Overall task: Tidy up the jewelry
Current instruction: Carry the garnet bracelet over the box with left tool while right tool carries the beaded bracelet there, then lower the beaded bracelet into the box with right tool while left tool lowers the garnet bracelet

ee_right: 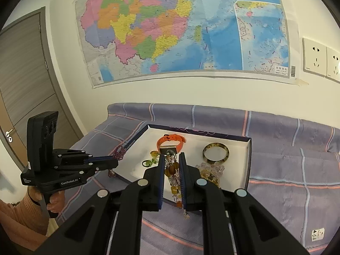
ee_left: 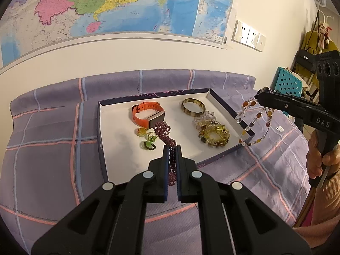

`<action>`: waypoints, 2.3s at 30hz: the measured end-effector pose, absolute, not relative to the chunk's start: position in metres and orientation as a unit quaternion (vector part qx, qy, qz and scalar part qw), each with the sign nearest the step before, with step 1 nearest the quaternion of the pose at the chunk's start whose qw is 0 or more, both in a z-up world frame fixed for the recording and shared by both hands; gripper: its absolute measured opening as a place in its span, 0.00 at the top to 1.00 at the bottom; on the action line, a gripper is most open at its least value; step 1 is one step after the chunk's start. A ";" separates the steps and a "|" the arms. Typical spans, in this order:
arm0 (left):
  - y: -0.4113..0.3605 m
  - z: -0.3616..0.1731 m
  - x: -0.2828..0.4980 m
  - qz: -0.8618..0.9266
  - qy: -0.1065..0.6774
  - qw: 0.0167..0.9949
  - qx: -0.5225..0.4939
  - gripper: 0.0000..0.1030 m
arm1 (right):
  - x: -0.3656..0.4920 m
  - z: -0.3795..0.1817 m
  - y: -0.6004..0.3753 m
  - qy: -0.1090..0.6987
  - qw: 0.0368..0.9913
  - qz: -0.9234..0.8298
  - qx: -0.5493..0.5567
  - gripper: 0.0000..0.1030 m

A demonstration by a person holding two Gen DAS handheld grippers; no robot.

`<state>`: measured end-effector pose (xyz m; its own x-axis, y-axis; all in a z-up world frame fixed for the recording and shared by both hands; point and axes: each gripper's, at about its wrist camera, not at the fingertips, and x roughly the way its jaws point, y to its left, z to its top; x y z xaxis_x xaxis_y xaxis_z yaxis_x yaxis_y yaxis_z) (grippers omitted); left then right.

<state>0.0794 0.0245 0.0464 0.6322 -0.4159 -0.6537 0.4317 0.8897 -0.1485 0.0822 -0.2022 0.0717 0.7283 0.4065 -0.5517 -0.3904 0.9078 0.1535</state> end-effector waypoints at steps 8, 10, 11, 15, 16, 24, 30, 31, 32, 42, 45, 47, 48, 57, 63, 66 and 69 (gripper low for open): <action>0.022 0.045 0.090 -0.233 0.362 0.903 0.013 0.94 | 0.095 0.072 -0.203 0.300 0.931 0.210 0.015 0.89; 0.021 0.044 0.092 -0.230 0.363 0.903 0.014 0.94 | 0.098 0.072 -0.203 0.301 0.930 0.209 0.016 0.89; 0.021 0.043 0.094 -0.229 0.364 0.903 0.014 0.94 | 0.100 0.071 -0.203 0.301 0.930 0.209 0.017 0.89; 0.021 0.040 0.099 -0.224 0.368 0.902 0.013 0.94 | 0.106 0.068 -0.205 0.305 0.929 0.207 0.023 0.89; 0.021 0.039 0.101 -0.223 0.370 0.902 0.012 0.94 | 0.108 0.067 -0.205 0.306 0.929 0.207 0.025 0.89; 0.021 0.033 0.110 -0.213 0.375 0.902 0.011 0.94 | 0.116 0.063 -0.206 0.314 0.926 0.206 0.028 0.89; 0.021 0.030 0.116 -0.209 0.380 0.901 0.010 0.94 | 0.121 0.060 -0.206 0.318 0.925 0.205 0.030 0.89; 0.020 0.030 0.117 -0.208 0.381 0.901 0.010 0.94 | 0.123 0.059 -0.206 0.319 0.925 0.205 0.031 0.89; 0.020 0.029 0.118 -0.207 0.381 0.901 0.011 0.94 | 0.124 0.058 -0.206 0.320 0.925 0.205 0.032 0.89; 0.020 0.019 0.129 -0.197 0.393 0.898 0.010 0.94 | 0.135 0.049 -0.206 0.332 0.921 0.201 0.034 0.89; 0.018 0.015 0.132 -0.195 0.399 0.896 0.012 0.94 | 0.139 0.045 -0.206 0.337 0.920 0.199 0.034 0.89; 0.017 0.013 0.134 -0.195 0.403 0.894 0.012 0.94 | 0.140 0.042 -0.207 0.341 0.918 0.198 0.035 0.89; 0.016 0.012 0.135 -0.194 0.404 0.894 0.012 0.94 | 0.141 0.041 -0.207 0.343 0.918 0.197 0.036 0.89; 0.015 0.007 0.137 -0.190 0.411 0.892 0.013 0.94 | 0.146 0.032 -0.213 0.353 0.915 0.193 0.044 0.89; 0.013 0.005 0.138 -0.187 0.415 0.890 0.014 0.94 | 0.147 0.030 -0.213 0.355 0.913 0.193 0.045 0.94; 0.013 0.003 0.139 -0.185 0.418 0.889 0.014 0.94 | 0.148 0.028 -0.213 0.358 0.912 0.193 0.043 0.94; 0.013 0.001 0.140 -0.183 0.421 0.888 0.014 0.94 | 0.148 0.025 -0.214 0.362 0.911 0.192 0.044 0.94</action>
<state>0.1401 0.0133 0.0008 0.5781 -0.3138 -0.7532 0.3381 0.9322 -0.1289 0.1483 -0.2145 0.0252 0.6639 0.3816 -0.6431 -0.3176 0.9225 0.2195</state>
